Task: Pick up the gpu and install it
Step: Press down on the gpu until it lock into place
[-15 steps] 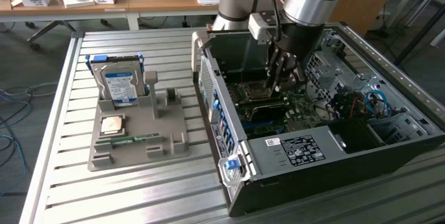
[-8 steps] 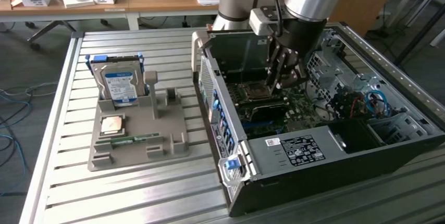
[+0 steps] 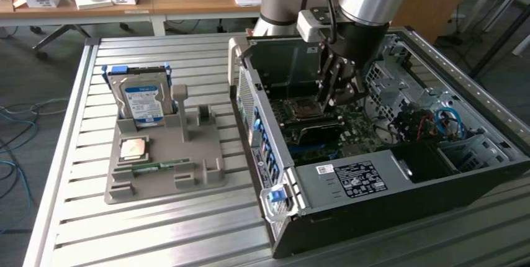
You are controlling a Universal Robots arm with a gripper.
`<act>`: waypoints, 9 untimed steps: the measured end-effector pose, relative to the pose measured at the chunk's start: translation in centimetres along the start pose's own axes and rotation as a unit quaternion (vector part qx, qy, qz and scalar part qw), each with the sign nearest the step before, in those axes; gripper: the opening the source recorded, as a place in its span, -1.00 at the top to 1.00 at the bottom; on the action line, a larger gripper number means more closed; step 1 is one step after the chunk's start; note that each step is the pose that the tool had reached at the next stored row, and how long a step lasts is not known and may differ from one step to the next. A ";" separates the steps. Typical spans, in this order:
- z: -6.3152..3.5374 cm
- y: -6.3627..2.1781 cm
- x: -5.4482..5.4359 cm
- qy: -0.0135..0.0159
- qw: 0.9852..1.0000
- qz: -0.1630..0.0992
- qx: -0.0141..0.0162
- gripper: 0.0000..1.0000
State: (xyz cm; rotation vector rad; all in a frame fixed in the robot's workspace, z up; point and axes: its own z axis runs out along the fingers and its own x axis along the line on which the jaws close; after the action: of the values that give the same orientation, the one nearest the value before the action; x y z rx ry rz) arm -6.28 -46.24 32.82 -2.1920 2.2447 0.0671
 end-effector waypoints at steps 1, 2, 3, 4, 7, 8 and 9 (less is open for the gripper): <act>0.00 0.00 0.0 0.000 1.000 0.000 0.000 0.32; 0.00 0.00 0.0 0.000 1.000 0.000 0.000 0.32; 0.00 0.00 0.0 0.000 1.000 0.000 0.000 0.32; 0.00 0.00 0.0 0.000 1.000 0.000 0.000 0.32; 0.00 0.00 0.0 0.000 1.000 0.000 0.000 0.47; 0.00 0.00 0.0 0.000 1.000 0.000 0.000 0.47; 0.00 0.00 0.0 0.000 1.000 0.000 0.000 0.59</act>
State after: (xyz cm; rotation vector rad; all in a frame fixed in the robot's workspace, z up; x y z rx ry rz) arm -6.28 -46.24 32.81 -2.1919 2.2447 0.0673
